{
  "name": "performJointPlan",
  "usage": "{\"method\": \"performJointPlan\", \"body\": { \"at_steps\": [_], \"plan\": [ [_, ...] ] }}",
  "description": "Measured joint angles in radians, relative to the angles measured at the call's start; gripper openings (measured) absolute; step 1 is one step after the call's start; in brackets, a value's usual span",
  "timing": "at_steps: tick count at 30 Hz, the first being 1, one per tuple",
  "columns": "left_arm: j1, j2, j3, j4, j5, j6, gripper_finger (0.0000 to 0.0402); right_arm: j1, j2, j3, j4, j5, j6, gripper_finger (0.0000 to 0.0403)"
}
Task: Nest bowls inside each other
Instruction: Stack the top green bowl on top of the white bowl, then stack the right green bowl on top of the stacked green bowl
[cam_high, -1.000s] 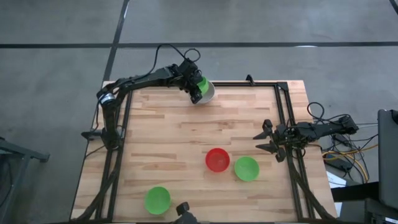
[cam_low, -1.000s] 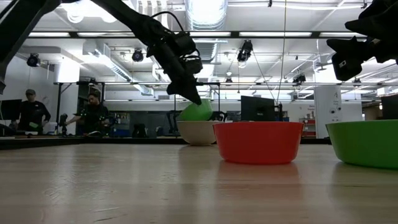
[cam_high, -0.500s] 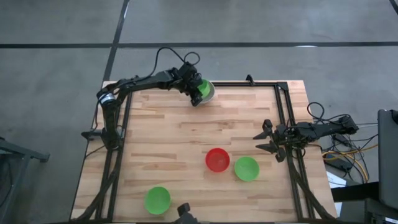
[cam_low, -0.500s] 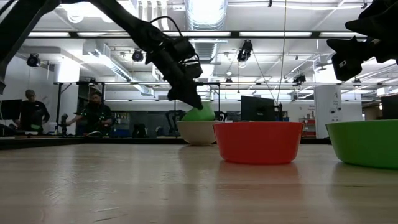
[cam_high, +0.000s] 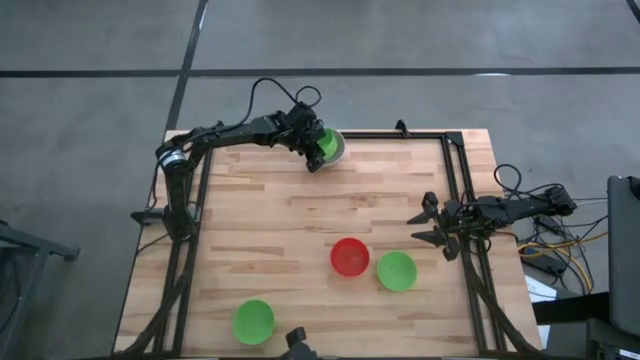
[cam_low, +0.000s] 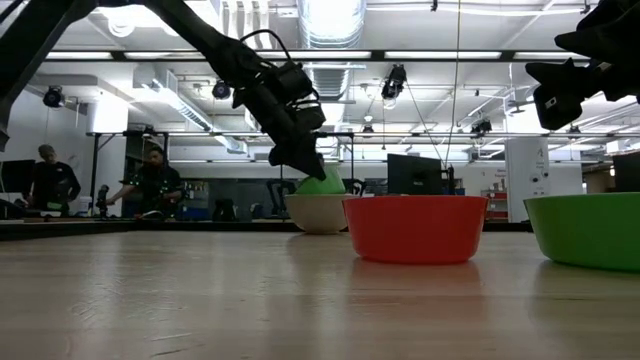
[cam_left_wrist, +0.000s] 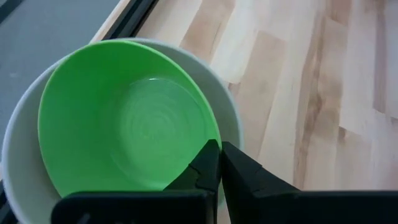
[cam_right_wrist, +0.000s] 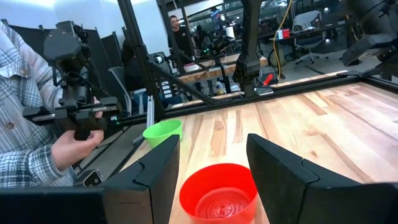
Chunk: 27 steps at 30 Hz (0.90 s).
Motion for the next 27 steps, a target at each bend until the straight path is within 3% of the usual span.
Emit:
{"method": "performJointPlan", "body": {
  "at_steps": [16,27],
  "plan": [
    [0.0,0.0,0.016,0.004,0.013,-0.003,0.0067,0.0,0.0,0.0,0.0,0.0,0.0,0.0183],
    [0.001,-0.008,0.058,0.002,0.013,-0.026,0.0068,0.0,0.0,0.0,0.0,0.0,0.0,0.0183]
  ]
}}
